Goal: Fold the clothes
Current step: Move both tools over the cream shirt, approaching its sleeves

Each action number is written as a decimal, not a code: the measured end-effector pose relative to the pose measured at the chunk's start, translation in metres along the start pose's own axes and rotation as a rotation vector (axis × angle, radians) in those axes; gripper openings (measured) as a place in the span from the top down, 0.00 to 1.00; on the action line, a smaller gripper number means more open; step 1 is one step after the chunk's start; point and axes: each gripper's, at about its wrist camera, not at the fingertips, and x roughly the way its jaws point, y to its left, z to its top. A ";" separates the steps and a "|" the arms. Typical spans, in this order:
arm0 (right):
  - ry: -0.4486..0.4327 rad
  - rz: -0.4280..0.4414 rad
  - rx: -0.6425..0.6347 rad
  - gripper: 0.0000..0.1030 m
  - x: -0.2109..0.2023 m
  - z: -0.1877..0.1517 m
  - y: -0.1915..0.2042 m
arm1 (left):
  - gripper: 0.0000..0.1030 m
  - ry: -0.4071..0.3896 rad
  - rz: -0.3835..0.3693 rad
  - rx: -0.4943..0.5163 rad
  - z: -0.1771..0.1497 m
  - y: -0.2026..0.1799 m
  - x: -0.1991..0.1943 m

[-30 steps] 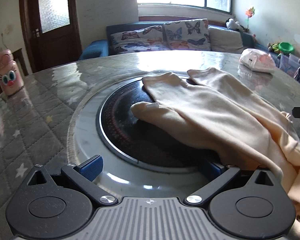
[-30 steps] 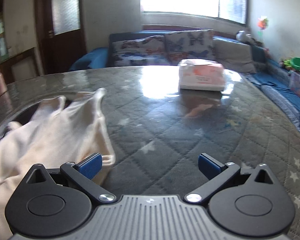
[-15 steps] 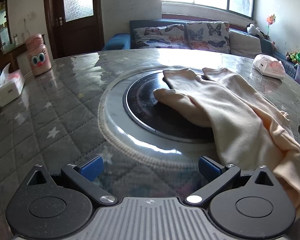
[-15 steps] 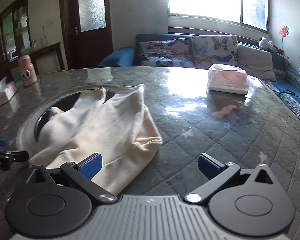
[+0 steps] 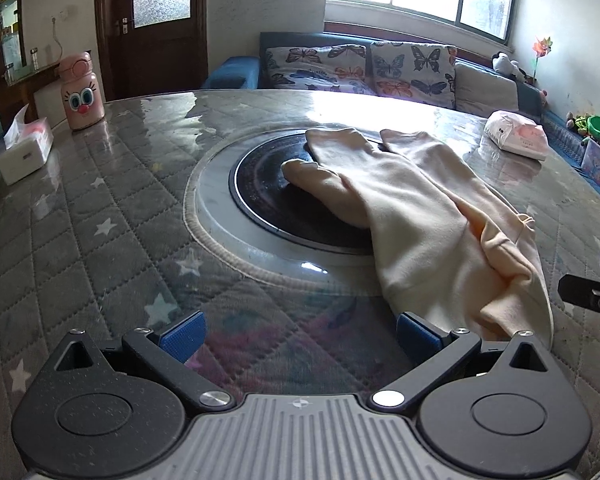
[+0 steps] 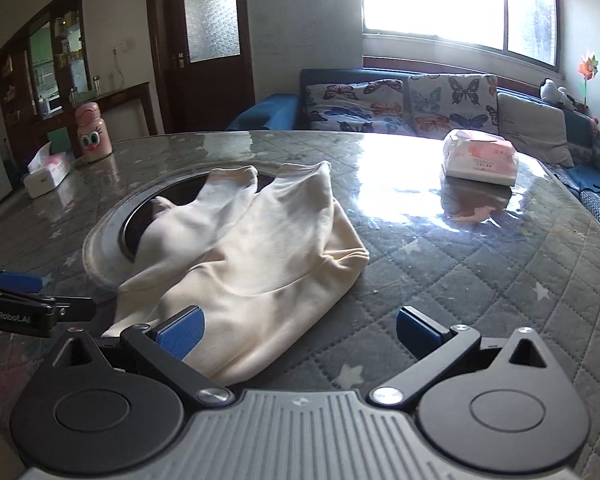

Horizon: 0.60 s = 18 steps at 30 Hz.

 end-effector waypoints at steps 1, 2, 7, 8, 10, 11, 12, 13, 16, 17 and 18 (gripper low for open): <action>0.001 0.002 -0.006 0.00 -0.001 -0.001 0.002 | 0.00 -0.001 0.004 0.002 -0.001 -0.001 -0.001; 0.002 0.004 -0.009 0.00 -0.002 -0.002 0.003 | 0.00 -0.002 0.005 0.004 -0.002 -0.001 -0.002; 0.002 0.011 -0.009 0.00 -0.006 -0.005 0.008 | 0.00 -0.003 0.018 0.008 -0.004 -0.004 -0.008; 0.002 0.013 -0.008 0.00 -0.007 -0.005 0.009 | 0.00 -0.003 0.021 0.009 -0.005 -0.004 -0.009; 0.000 0.014 -0.008 0.00 -0.008 -0.006 0.011 | 0.00 -0.007 0.025 0.009 -0.005 -0.004 -0.011; 0.000 0.014 -0.010 0.00 -0.009 -0.006 0.012 | 0.00 -0.008 0.027 0.008 -0.005 -0.004 -0.012; -0.001 0.014 -0.012 0.00 -0.010 -0.006 0.014 | 0.00 -0.010 0.027 0.007 -0.006 -0.004 -0.013; -0.001 0.015 -0.013 0.00 -0.011 -0.007 0.015 | 0.00 -0.011 0.026 0.007 -0.006 -0.004 -0.014; 0.000 0.016 -0.014 0.00 -0.013 -0.008 0.018 | 0.00 -0.010 0.024 0.009 -0.007 -0.006 -0.015; 0.001 0.017 -0.015 0.00 -0.013 -0.008 0.019 | 0.00 -0.009 0.024 0.010 -0.007 -0.007 -0.015; 0.002 0.018 -0.017 0.00 -0.013 -0.008 0.020 | 0.00 -0.006 0.023 0.010 -0.007 -0.007 -0.015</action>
